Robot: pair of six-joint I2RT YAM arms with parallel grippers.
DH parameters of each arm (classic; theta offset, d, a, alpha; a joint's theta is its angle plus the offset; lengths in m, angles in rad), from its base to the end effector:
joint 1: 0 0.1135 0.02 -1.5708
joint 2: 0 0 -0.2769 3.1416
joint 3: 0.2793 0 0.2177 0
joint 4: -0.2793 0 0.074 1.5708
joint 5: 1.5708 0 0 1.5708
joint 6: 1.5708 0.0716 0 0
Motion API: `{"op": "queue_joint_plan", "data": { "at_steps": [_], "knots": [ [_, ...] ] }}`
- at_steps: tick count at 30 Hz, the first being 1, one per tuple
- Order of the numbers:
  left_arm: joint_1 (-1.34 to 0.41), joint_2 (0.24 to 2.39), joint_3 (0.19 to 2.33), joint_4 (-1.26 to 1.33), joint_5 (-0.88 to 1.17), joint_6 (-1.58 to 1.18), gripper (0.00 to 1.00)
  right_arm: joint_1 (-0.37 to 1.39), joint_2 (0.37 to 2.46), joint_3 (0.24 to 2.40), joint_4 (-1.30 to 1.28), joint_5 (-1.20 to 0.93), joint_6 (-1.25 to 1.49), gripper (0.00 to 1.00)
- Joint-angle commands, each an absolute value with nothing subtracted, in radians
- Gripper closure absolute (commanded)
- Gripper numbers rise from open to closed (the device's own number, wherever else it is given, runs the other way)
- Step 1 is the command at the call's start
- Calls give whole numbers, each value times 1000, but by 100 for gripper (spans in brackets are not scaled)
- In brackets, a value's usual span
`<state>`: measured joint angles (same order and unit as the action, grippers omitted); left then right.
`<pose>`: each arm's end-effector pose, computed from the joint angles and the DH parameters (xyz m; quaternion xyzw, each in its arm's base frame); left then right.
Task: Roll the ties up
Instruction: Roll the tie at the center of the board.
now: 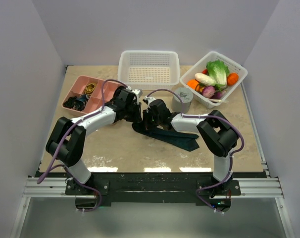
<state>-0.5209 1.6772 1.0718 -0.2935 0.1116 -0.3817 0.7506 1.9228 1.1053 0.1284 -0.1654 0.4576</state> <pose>0.2961 -0.1791 0.2055 0.0839 0.9391 -0.1909 0.2732 0.2947 0.2910 0.1699 -0.1664 0.8865 0.3030 0.3076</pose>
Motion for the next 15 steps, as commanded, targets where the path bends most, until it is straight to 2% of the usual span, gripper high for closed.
{"op": "queue_joint_plan", "data": {
  "at_steps": [1, 15],
  "knots": [
    [-537, 1628, 1104, -285, 135, -388, 71, 755, 1919, 1109, 201, -206, 489, 100],
    [-538, 1620, 1114, -353, 5, -347, 78, 746, 1807, 1097, 112, -147, 448, 100]
  ]
}}
